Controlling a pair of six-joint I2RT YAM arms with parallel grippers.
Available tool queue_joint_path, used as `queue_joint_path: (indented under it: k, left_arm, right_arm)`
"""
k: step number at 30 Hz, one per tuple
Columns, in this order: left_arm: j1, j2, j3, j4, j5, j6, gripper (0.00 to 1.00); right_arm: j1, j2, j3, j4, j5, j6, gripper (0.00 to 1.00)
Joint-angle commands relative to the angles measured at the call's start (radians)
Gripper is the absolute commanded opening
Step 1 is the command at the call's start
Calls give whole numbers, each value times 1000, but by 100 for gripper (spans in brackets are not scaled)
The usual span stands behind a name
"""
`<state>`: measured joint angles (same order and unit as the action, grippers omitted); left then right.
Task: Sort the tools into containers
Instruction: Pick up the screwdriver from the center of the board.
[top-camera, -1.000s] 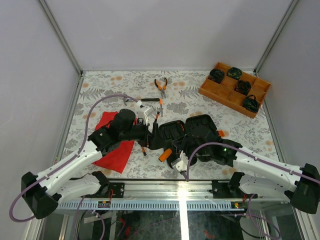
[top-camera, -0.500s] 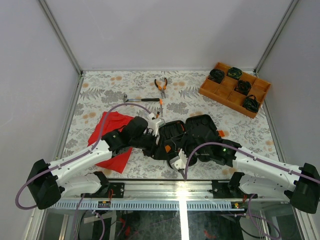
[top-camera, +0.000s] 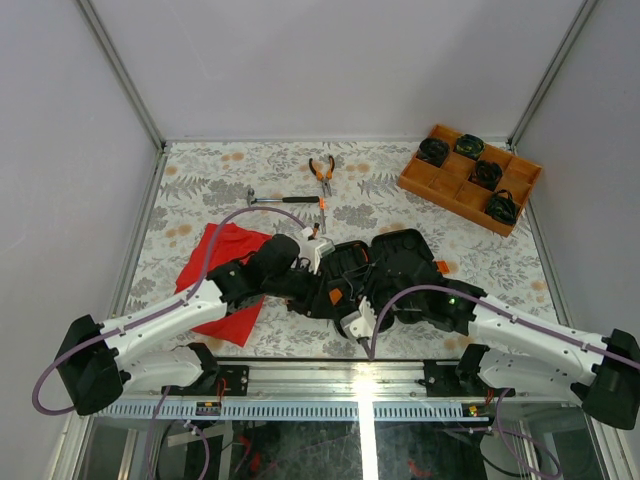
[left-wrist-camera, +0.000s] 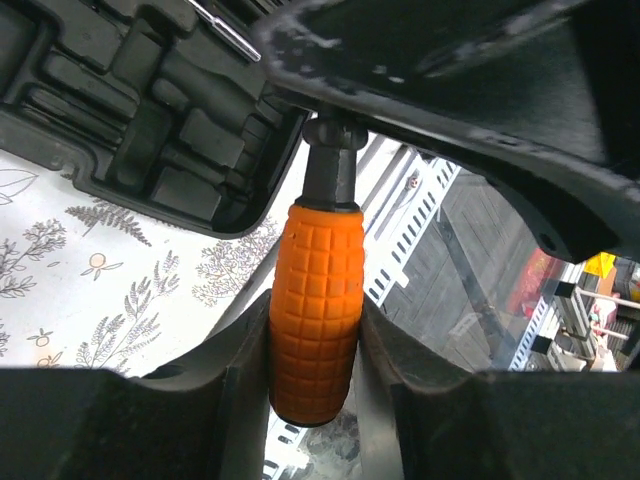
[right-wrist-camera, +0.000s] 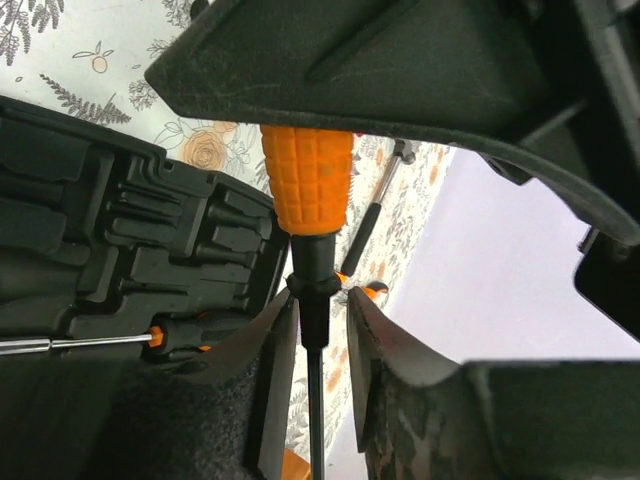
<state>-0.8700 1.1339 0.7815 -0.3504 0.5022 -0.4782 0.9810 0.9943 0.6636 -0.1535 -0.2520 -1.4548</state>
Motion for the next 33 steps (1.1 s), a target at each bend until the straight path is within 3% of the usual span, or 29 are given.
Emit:
queue_joint_path:
  k: [1,3,6,8,14,19,23,27,33]
  left_arm:
    - [-4,-17,16,62,-58,-11,5]
    - [-3,-24,20,64,-94,-23,6]
    - [-3,-30,18,82,-122,-38,10]
    - [-3,-39,5,102,-132,-50,10]
    - [-3,-69,-14,123,-202,-68,7]
    - [-3,-121,-39,170,-281,-97,7]
    - [-3,-161,-65,224,-339,-118,5]
    - [-3,-201,-92,267,-397,-138,0]
    - [-4,-264,-126,338,-463,-171,0]
  right_arm:
    - [2,-66,23,8,18,70,35]
    - [2,-93,24,11,49,112,43]
    - [2,-148,22,7,62,177,70]
    - [2,-191,17,0,44,198,74]
    - [1,-311,15,-28,37,314,77]
    - [1,-370,-73,269,130,765,80]
    - [1,-369,-105,413,217,1119,79]
    - [1,-338,-121,466,364,1396,79]
    - [2,-264,-106,464,506,1674,76]
